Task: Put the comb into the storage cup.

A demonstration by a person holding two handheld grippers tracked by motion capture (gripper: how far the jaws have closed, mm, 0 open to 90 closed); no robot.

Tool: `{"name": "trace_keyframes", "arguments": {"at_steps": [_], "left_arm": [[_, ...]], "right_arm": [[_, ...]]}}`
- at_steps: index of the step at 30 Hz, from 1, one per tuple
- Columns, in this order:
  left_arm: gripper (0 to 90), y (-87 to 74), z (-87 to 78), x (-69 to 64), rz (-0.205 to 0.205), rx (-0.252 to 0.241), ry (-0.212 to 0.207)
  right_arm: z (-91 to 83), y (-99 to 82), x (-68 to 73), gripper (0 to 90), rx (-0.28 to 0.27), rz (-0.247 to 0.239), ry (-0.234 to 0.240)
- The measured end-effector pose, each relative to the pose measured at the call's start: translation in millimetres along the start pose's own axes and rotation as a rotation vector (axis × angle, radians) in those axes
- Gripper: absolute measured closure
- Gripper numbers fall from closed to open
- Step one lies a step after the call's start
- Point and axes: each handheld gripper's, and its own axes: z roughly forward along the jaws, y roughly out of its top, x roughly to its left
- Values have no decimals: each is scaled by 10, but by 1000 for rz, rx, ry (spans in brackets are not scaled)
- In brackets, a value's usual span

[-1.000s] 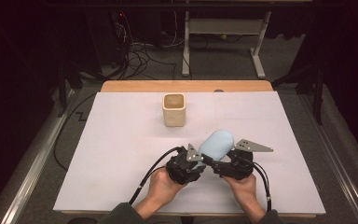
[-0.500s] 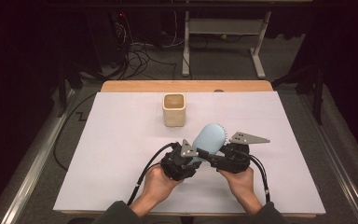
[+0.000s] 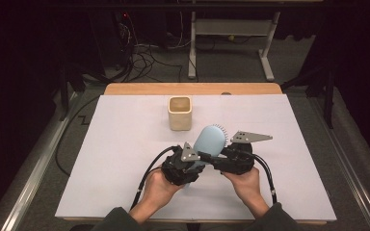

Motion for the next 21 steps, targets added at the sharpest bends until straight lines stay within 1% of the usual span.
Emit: {"name": "trace_keyframes", "arguments": {"at_steps": [2, 4, 5, 6, 8, 11, 14, 15, 16, 17, 19, 21], "left_arm": [[580, -19, 2, 15, -4, -3, -4], [550, -45, 2, 39, -21, -2, -19], [532, -57, -2, 46, -26, -5, -18], [520, -75, -15, 63, -36, -10, -28], [477, -103, -34, 83, -40, -20, -45], [432, -161, -62, 124, -51, -43, -53], [410, -210, -106, 164, -55, -66, -30], [408, -224, -122, 176, -51, -78, -30], [413, -252, -147, 193, -52, -108, -34], [411, -268, -161, 204, -55, -121, -33], [395, -303, -193, 239, -69, -131, -32], [388, -342, -226, 275, -72, -146, -25]], "right_arm": [[6, 15, 5, 559, 8, -3, 1], [4, 30, 9, 559, 14, -9, -2], [0, 38, 6, 559, 15, -12, -4], [-3, 42, 2, 559, 16, -11, -4], [-9, 52, -4, 559, 21, -8, -11], [-12, 69, 6, 559, 31, -16, -20], [-5, 95, 18, 559, 37, -23, -18], [-2, 108, 18, 559, 40, -26, -20], [-1, 117, 14, 559, 41, -30, -22], [-2, 129, 10, 559, 44, -30, -27], [-9, 142, 3, 559, 46, -30, -32], [-20, 154, -5, 559, 50, -30, -40]]}}
